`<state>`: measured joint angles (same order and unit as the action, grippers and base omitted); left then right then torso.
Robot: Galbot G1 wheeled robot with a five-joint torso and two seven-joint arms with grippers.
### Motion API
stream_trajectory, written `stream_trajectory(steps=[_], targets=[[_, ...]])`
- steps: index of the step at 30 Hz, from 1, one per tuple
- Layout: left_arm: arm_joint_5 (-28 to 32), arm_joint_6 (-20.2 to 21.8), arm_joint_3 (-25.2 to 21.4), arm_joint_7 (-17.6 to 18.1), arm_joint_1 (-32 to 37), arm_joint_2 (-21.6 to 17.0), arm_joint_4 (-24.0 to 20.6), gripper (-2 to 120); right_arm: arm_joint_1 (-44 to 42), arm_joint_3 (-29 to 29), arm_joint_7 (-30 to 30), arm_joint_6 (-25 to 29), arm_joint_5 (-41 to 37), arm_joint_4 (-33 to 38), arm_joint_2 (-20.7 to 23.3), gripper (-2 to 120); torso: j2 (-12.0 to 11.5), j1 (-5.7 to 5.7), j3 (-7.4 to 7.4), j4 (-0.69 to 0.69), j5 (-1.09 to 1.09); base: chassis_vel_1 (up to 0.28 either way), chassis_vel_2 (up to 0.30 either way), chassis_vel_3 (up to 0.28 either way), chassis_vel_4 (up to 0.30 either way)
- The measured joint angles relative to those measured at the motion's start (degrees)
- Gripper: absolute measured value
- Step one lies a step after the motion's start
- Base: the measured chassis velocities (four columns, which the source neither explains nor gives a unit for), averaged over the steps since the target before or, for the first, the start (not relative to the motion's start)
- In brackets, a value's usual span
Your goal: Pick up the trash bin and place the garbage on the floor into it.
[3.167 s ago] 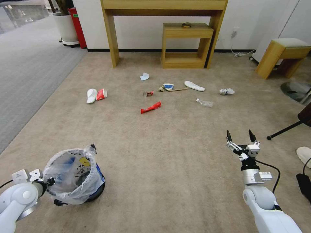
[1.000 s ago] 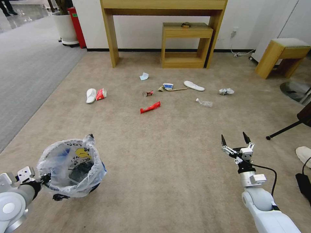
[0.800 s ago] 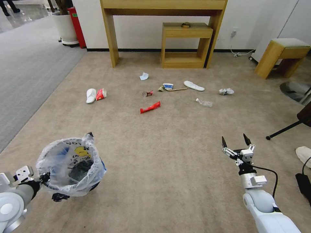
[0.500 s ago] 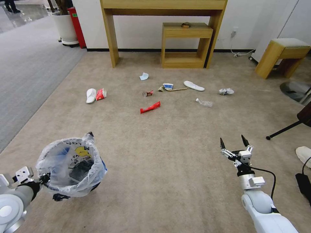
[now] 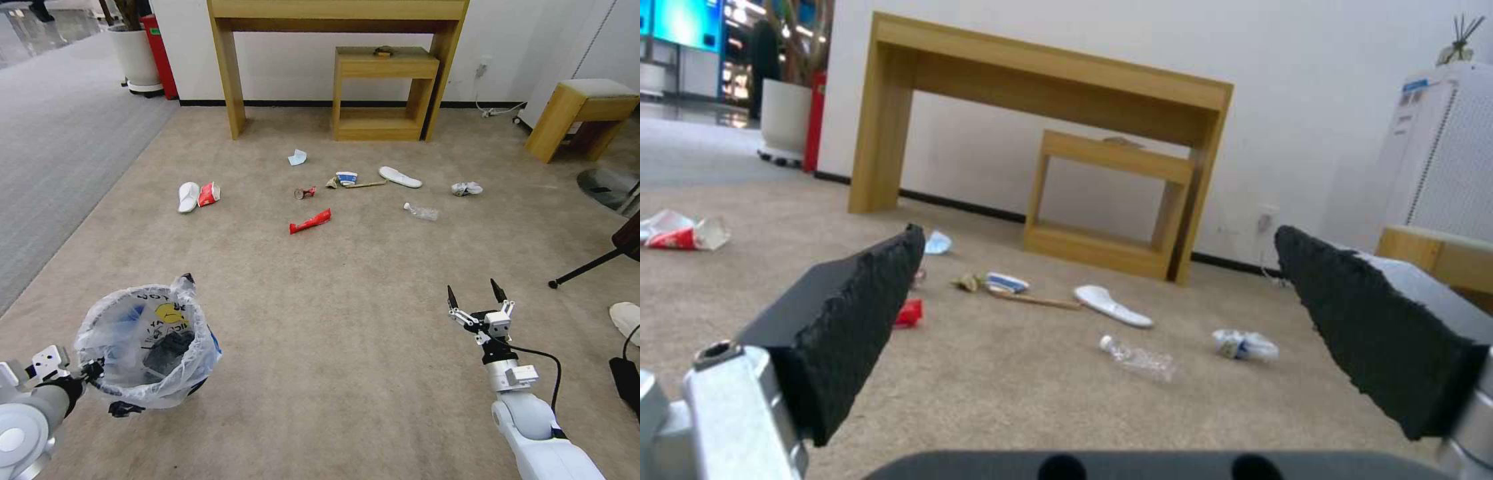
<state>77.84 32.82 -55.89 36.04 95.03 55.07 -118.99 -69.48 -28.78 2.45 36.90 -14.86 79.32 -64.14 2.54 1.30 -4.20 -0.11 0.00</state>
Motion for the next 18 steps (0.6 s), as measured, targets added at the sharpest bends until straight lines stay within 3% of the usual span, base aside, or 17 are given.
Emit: stream_trajectory(steps=[18], targets=[[0.12, -0.05, -0.64, -0.28, 0.63, 0.07, -0.46, 0, 0.10, -0.11, 0.27, 0.14, 0.63, -0.02, -0.65, 100, 0.00, 0.00, 0.00, 0.00, 0.00, 0.062, 0.064, -0.062, -0.060]])
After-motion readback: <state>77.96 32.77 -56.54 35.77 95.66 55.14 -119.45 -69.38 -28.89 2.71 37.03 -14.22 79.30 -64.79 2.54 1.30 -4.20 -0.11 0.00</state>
